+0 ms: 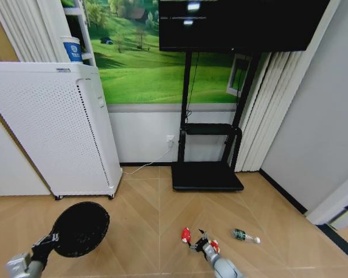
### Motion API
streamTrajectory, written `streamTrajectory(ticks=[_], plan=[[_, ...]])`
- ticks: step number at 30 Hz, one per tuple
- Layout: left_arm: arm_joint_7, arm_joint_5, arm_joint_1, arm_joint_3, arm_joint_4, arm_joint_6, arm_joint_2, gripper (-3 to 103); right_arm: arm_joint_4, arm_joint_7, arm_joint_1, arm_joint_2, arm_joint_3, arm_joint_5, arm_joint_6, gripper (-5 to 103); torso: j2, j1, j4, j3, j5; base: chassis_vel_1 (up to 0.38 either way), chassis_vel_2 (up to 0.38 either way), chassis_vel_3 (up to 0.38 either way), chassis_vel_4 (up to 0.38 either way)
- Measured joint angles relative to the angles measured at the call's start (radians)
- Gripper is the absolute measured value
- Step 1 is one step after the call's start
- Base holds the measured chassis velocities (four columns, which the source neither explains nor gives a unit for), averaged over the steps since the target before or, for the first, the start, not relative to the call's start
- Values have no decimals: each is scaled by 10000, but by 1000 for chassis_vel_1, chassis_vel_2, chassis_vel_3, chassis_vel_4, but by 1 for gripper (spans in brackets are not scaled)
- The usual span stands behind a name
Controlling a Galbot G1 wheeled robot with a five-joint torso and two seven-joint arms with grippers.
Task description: Pick up the trash bin and place the garbage on the floor into it.
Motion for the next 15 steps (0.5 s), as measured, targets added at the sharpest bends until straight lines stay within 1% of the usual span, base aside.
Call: streamTrajectory(ticks=[7, 15], plan=[[-6, -20, 91, -26, -138, -3, -12, 3, -524, -124, 236, 267, -229, -157, 167, 100, 0, 0, 0, 0, -2, 0, 0, 0, 0], [-76, -292, 150, -149, -228, -3, 34, 3, -1258, -117, 616, 769, -426, -685, 535, 100, -1, 0, 0, -1, -2, 0, 0, 0, 0]])
